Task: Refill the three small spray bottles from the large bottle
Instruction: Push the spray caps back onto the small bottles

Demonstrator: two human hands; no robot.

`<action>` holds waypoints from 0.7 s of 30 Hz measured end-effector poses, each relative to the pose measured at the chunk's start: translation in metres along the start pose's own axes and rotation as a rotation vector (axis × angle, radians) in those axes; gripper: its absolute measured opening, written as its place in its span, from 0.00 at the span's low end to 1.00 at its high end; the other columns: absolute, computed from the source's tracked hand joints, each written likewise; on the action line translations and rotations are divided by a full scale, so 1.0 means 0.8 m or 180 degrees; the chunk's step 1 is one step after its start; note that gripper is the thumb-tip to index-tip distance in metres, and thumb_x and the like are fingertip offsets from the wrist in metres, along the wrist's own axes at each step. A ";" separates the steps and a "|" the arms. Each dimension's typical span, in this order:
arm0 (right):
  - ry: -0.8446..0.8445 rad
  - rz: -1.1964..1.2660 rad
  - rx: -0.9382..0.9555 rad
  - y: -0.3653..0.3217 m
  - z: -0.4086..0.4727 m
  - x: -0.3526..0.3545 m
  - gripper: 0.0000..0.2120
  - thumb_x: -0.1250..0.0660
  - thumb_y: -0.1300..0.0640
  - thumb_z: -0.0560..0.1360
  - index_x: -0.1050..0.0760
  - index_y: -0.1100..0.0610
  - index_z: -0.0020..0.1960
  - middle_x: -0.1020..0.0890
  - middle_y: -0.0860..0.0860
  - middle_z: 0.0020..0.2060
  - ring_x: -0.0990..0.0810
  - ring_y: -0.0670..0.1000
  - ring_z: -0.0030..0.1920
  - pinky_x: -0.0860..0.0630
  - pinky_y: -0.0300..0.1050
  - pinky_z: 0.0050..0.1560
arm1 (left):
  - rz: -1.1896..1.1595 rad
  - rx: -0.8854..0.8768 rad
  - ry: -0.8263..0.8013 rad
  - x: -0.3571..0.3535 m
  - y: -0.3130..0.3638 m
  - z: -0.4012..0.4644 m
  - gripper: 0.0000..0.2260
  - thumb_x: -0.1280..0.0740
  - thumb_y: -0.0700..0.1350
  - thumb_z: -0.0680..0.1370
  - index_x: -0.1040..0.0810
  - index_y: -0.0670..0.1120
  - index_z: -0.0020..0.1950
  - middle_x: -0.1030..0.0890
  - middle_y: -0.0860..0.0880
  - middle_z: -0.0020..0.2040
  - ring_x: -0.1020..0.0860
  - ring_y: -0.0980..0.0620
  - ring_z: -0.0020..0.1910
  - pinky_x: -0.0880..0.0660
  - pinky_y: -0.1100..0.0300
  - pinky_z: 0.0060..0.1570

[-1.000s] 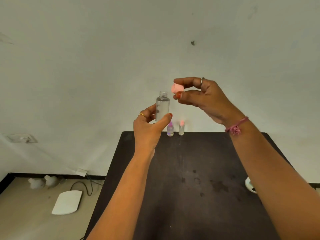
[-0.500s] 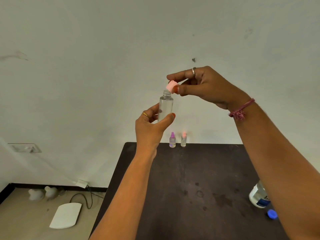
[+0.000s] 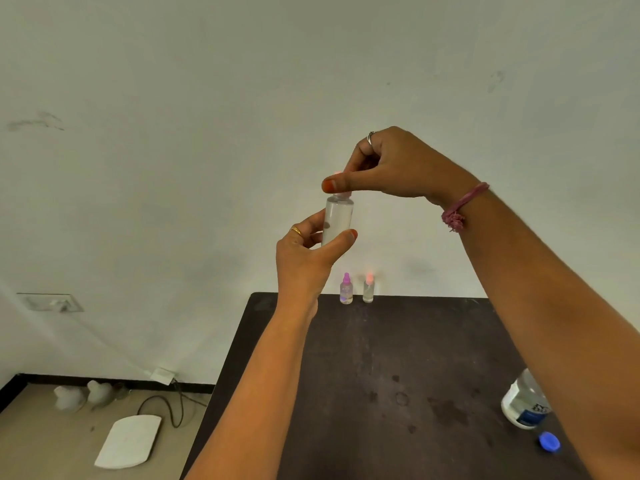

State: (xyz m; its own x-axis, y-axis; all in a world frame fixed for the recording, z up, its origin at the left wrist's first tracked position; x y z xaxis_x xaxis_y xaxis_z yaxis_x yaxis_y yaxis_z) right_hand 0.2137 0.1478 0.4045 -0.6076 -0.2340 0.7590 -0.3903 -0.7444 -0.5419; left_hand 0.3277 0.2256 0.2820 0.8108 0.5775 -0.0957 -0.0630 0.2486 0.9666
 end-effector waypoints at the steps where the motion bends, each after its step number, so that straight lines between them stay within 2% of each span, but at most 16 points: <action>1: -0.0046 -0.0075 -0.0027 0.001 0.001 0.002 0.24 0.31 0.33 0.63 0.18 0.54 0.41 0.18 0.57 0.39 0.26 0.50 0.35 0.30 0.40 0.36 | -0.0030 0.0006 -0.0011 0.000 0.000 0.000 0.18 0.23 0.46 0.69 0.21 0.54 0.57 0.18 0.52 0.54 0.19 0.51 0.53 0.21 0.58 0.52; 3: -0.0174 -0.0017 -0.0112 0.004 0.001 0.012 0.26 0.36 0.30 0.63 0.18 0.49 0.47 0.17 0.53 0.44 0.22 0.49 0.39 0.27 0.41 0.40 | -0.0057 0.0002 -0.0021 -0.001 0.000 0.001 0.17 0.23 0.46 0.69 0.21 0.54 0.56 0.18 0.52 0.54 0.19 0.51 0.52 0.21 0.61 0.50; 4: -0.0271 0.0140 -0.0134 0.005 -0.001 0.018 0.25 0.36 0.32 0.65 0.19 0.47 0.52 0.16 0.49 0.47 0.20 0.47 0.43 0.25 0.42 0.44 | -0.0057 -0.0003 -0.0023 -0.001 0.001 0.001 0.17 0.23 0.46 0.69 0.21 0.55 0.56 0.18 0.53 0.54 0.19 0.51 0.52 0.21 0.62 0.49; 7: -0.0617 0.0533 0.0056 0.013 -0.004 0.028 0.19 0.31 0.48 0.72 0.23 0.51 0.62 0.17 0.46 0.54 0.19 0.45 0.53 0.24 0.42 0.53 | -0.0004 -0.0022 -0.0027 -0.003 0.001 0.004 0.18 0.23 0.46 0.69 0.21 0.54 0.57 0.18 0.53 0.54 0.20 0.52 0.52 0.21 0.62 0.47; 9: -0.0538 0.0552 0.0140 0.017 -0.003 0.021 0.15 0.28 0.55 0.72 0.20 0.54 0.58 0.16 0.47 0.50 0.18 0.45 0.50 0.24 0.39 0.53 | 0.0045 -0.0015 -0.0017 -0.005 0.001 0.005 0.18 0.23 0.47 0.68 0.21 0.54 0.57 0.18 0.53 0.54 0.20 0.52 0.52 0.21 0.62 0.48; 11: -0.0137 0.0489 0.0042 0.015 -0.001 0.011 0.13 0.25 0.49 0.68 0.17 0.56 0.48 0.16 0.49 0.41 0.19 0.46 0.40 0.23 0.37 0.44 | 0.0042 -0.0008 -0.0012 -0.006 -0.001 0.006 0.18 0.23 0.47 0.68 0.21 0.54 0.57 0.19 0.53 0.54 0.20 0.51 0.52 0.20 0.60 0.49; 12: 0.0050 0.0344 -0.0038 0.014 0.001 0.007 0.16 0.25 0.44 0.66 0.17 0.56 0.44 0.17 0.49 0.36 0.22 0.45 0.36 0.25 0.35 0.38 | 0.0031 -0.0006 -0.0014 -0.006 -0.002 0.006 0.18 0.23 0.47 0.68 0.21 0.54 0.56 0.19 0.53 0.54 0.20 0.51 0.52 0.20 0.58 0.50; 14: 0.0136 -0.0049 -0.0155 0.014 0.003 0.004 0.22 0.30 0.37 0.66 0.18 0.57 0.42 0.21 0.49 0.32 0.27 0.44 0.32 0.31 0.33 0.33 | 0.0016 0.0003 -0.0016 -0.006 -0.003 0.006 0.18 0.23 0.47 0.68 0.21 0.55 0.56 0.18 0.53 0.54 0.20 0.51 0.52 0.20 0.58 0.51; 16: -0.0113 -0.0048 -0.0188 0.014 0.000 0.008 0.26 0.35 0.34 0.66 0.19 0.54 0.50 0.20 0.44 0.37 0.24 0.42 0.37 0.30 0.33 0.40 | 0.0022 -0.0009 -0.0013 -0.006 -0.004 0.007 0.18 0.23 0.47 0.68 0.21 0.55 0.56 0.19 0.53 0.54 0.20 0.51 0.52 0.20 0.59 0.50; 18: -0.0469 0.0239 -0.0087 0.013 -0.003 0.016 0.25 0.33 0.39 0.67 0.22 0.51 0.60 0.18 0.40 0.48 0.20 0.41 0.49 0.27 0.34 0.51 | 0.0037 0.0009 0.0002 -0.007 -0.003 0.008 0.18 0.23 0.47 0.69 0.21 0.54 0.57 0.19 0.53 0.55 0.20 0.51 0.53 0.20 0.59 0.51; 19: -0.0594 0.0376 0.0007 0.014 -0.003 0.017 0.23 0.30 0.44 0.70 0.23 0.53 0.61 0.18 0.42 0.52 0.20 0.41 0.51 0.26 0.34 0.53 | 0.0046 0.0023 0.0014 -0.007 -0.003 0.008 0.19 0.23 0.47 0.68 0.21 0.53 0.57 0.19 0.53 0.55 0.20 0.51 0.53 0.20 0.58 0.51; 21: -0.0516 0.0488 0.0104 0.018 -0.001 0.010 0.16 0.27 0.52 0.70 0.20 0.56 0.57 0.17 0.45 0.48 0.19 0.39 0.46 0.25 0.31 0.47 | 0.0043 0.0040 0.0011 -0.007 -0.004 0.009 0.19 0.23 0.47 0.68 0.21 0.53 0.58 0.19 0.52 0.55 0.20 0.51 0.53 0.20 0.58 0.51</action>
State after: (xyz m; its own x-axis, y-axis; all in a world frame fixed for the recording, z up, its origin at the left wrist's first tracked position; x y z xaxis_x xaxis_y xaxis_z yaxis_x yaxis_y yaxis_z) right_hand 0.2029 0.1357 0.4022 -0.5380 -0.4415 0.7181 -0.2775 -0.7116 -0.6455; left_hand 0.3273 0.2161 0.2808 0.8078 0.5835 -0.0835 -0.0664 0.2309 0.9707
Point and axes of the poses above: each hand's wrist, its own z-axis towards the middle knuckle, its own x-axis out of the back of the hand, y = z × x, the point moved 1 cm from there along z, towards the middle knuckle
